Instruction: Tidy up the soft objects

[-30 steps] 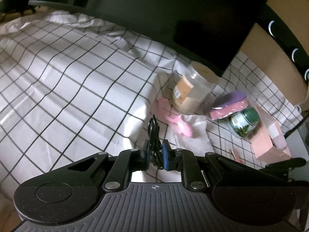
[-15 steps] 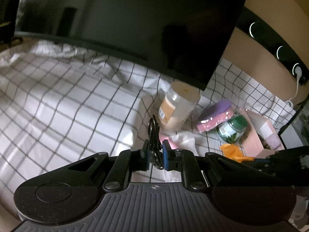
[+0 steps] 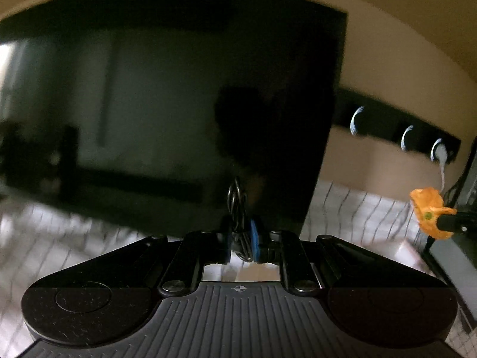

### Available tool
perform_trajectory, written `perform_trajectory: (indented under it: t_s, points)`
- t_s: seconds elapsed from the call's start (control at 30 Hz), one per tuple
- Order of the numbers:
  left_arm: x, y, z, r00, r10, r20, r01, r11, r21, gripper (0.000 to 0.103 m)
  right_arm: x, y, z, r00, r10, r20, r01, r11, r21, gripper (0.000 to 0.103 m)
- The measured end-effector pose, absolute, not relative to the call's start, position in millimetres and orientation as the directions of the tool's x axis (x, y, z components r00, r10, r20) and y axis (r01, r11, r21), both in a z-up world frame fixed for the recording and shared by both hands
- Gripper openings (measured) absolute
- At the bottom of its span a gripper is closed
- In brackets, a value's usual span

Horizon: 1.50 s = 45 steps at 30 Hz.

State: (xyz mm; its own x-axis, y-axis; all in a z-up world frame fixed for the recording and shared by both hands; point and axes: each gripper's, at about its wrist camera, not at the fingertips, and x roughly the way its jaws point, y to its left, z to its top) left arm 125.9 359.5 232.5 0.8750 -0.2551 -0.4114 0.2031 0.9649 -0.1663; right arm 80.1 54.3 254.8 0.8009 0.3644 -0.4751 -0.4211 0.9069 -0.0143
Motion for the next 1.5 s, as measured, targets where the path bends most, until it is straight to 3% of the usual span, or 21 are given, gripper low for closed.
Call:
perform_trajectory:
  t_s: [0.27, 0.57, 0.73, 0.87, 0.97, 1.2, 1.27, 1.33, 1.4, 1.5]
  points:
    - [163, 278, 275, 0.844, -0.402, -0.356, 0.364, 0.916, -0.171, 0.016, 81, -28, 283, 0.902, 0.191, -0.388, -0.248, 0.964, -0.1, 0.005]
    - [198, 120, 234, 0.609, -0.628, -0.485, 0.591, 0.767, -0.25, 0.016, 76, -118, 262, 0.913, 0.091, -0.397, -0.118, 0.992, -0.043, 0.005]
    - [225, 50, 183, 0.454, -0.645, -0.615, 0.565, 0.742, -0.36, 0.017, 77, -143, 244, 0.908, 0.099, -0.406, -0.092, 0.995, 0.037, 0.005]
    - [232, 44, 157, 0.418, -0.677, -0.605, 0.503, 0.727, -0.467, 0.018, 85, -158, 226, 0.899, 0.145, -0.414, -0.103, 0.987, 0.12, 0.005]
    - [220, 54, 155, 0.426, -0.676, -0.602, 0.475, 0.733, -0.487, 0.018, 92, -153, 214, 0.893, 0.15, -0.423, -0.119, 0.988, 0.1, 0.005]
    - [171, 115, 152, 0.501, -0.551, -0.667, 0.342, 0.834, -0.432, 0.018, 124, -138, 176, 0.87, 0.16, -0.466, -0.137, 0.987, 0.083, 0.005]
    - [152, 139, 144, 0.547, -0.469, -0.693, 0.305, 0.883, -0.357, 0.018, 137, -132, 158, 0.849, 0.156, -0.506, -0.136, 0.988, 0.076, 0.015]
    - [134, 162, 138, 0.601, -0.327, -0.729, 0.252, 0.943, -0.216, 0.018, 139, -125, 145, 0.838, 0.121, -0.533, -0.107, 0.993, 0.056, 0.043]
    - [116, 188, 127, 0.648, -0.191, -0.737, 0.197, 0.977, -0.081, 0.018, 130, -118, 132, 0.826, 0.125, -0.549, -0.112, 0.992, 0.057, 0.052]
    - [100, 239, 104, 0.637, -0.082, -0.767, 0.07, 0.996, -0.048, 0.018, 112, -103, 117, 0.789, 0.156, -0.594, -0.137, 0.988, 0.077, 0.053]
